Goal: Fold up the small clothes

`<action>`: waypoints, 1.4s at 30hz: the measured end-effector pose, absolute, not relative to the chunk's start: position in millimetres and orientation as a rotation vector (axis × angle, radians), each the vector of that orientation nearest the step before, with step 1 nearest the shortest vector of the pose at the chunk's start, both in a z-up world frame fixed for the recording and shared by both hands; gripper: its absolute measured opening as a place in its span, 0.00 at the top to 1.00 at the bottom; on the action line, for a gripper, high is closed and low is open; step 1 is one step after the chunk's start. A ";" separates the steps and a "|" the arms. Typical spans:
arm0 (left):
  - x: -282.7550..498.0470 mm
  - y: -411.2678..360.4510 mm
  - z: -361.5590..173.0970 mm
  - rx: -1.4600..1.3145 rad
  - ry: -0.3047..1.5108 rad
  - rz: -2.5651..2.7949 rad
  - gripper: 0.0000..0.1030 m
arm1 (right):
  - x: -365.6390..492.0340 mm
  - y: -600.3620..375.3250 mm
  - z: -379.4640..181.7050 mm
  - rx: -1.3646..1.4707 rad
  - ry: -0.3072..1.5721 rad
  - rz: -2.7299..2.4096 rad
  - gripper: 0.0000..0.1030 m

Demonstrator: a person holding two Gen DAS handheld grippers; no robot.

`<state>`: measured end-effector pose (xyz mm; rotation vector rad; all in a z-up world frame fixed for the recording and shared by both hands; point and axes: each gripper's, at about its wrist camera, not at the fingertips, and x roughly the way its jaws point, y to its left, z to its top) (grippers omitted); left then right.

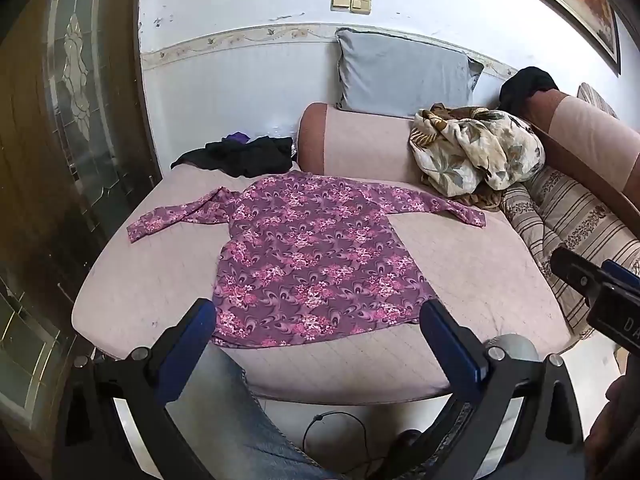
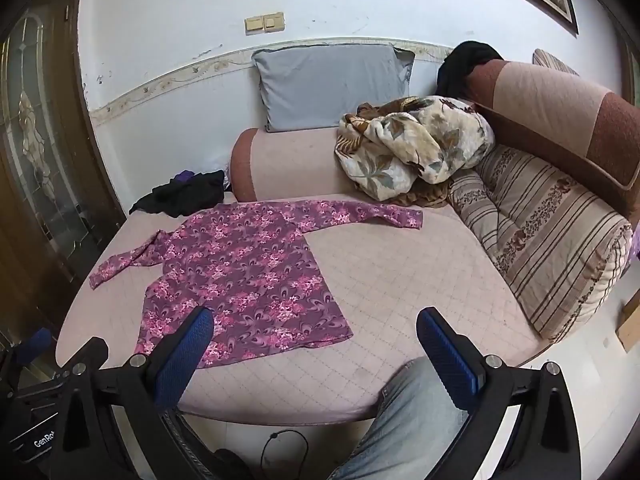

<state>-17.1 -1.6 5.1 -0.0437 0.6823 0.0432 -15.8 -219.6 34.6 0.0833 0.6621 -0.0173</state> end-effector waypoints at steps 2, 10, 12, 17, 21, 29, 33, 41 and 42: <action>-16.6 -5.4 5.8 -0.038 0.679 0.046 0.02 | -18.4 -216.0 35.8 0.075 0.654 -0.019 0.00; -23.1 -5.5 4.4 -0.042 0.680 0.051 0.02 | -21.1 -211.4 39.0 0.052 0.640 -0.011 0.00; -17.3 -0.9 6.6 -0.046 0.682 0.048 0.02 | -21.6 -212.3 38.9 0.051 0.640 -0.010 0.00; -18.6 0.0 5.2 -0.044 0.682 0.049 0.02 | -20.5 -212.3 39.6 0.057 0.645 -0.008 0.00; -18.7 3.8 -0.9 -0.052 0.691 0.054 0.02 | -19.0 -211.5 38.5 0.059 0.652 -0.006 0.00; -20.4 5.6 -2.8 -0.051 0.689 0.056 0.02 | -17.7 -212.6 37.3 0.060 0.654 -0.006 0.00; -19.2 6.4 -2.2 -0.050 0.693 0.056 0.02 | -16.7 -212.8 35.9 0.065 0.651 -0.005 0.00; -18.4 8.1 -7.1 -0.051 0.700 0.060 0.02 | -14.5 -211.3 34.9 0.063 0.656 -0.006 0.00; -18.3 8.4 -7.8 -0.052 0.702 0.061 0.02 | -14.0 -212.0 35.2 0.064 0.657 -0.005 0.00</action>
